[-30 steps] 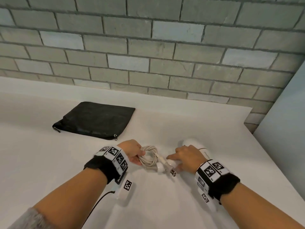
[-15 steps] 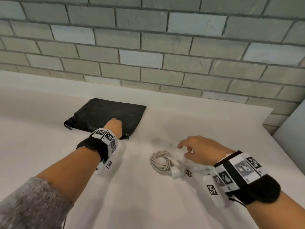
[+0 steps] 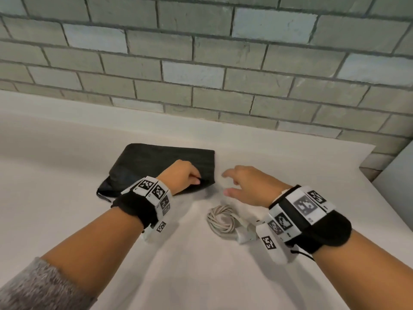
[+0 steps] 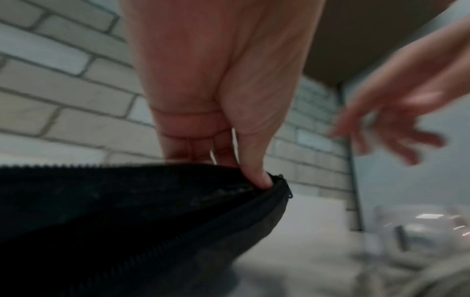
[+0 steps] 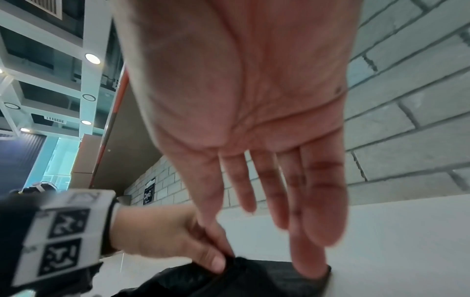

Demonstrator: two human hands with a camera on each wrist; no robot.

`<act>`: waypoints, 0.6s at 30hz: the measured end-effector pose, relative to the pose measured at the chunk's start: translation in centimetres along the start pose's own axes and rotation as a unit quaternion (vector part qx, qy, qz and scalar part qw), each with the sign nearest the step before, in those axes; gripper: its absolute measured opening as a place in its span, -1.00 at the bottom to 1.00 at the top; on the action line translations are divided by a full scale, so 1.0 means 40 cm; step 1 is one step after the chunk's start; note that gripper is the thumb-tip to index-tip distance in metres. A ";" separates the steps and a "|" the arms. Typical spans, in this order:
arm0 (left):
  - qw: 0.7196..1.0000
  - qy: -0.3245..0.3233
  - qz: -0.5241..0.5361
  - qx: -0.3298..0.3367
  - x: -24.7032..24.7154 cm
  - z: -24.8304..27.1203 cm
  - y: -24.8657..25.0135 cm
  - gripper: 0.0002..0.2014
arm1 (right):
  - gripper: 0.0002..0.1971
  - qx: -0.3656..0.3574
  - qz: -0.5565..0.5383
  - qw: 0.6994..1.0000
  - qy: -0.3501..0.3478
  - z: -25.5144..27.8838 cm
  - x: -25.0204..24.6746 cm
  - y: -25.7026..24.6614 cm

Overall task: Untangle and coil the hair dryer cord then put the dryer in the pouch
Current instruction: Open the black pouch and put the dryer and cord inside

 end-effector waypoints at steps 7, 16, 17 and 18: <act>0.984 0.097 0.080 0.128 -0.073 0.063 0.193 -0.84 | -0.75 0.006 -0.073 0.994 0.085 -0.025 -0.034 0.014; 0.991 0.116 -0.058 -0.038 -0.066 0.182 -0.021 -0.58 | -0.85 0.030 -0.113 0.978 0.172 0.040 -0.115 0.142; 0.987 0.143 -0.056 -0.047 -0.083 0.204 -0.035 -0.60 | -0.87 0.034 -0.128 0.978 0.164 0.043 -0.105 0.154; 0.983 0.167 -0.050 -0.054 -0.097 0.221 -0.044 -0.62 | -0.88 0.038 -0.144 0.977 0.156 0.043 -0.091 0.164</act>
Point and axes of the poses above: each hand's wrist, its own z-axis away from the middle knuckle, its own x-axis out of the palm, y = z × x, the point moved 10 cm from there along -z, towards the middle knuckle, and after that the axes turned 3 degrees about -z, right-handed, at the moved point
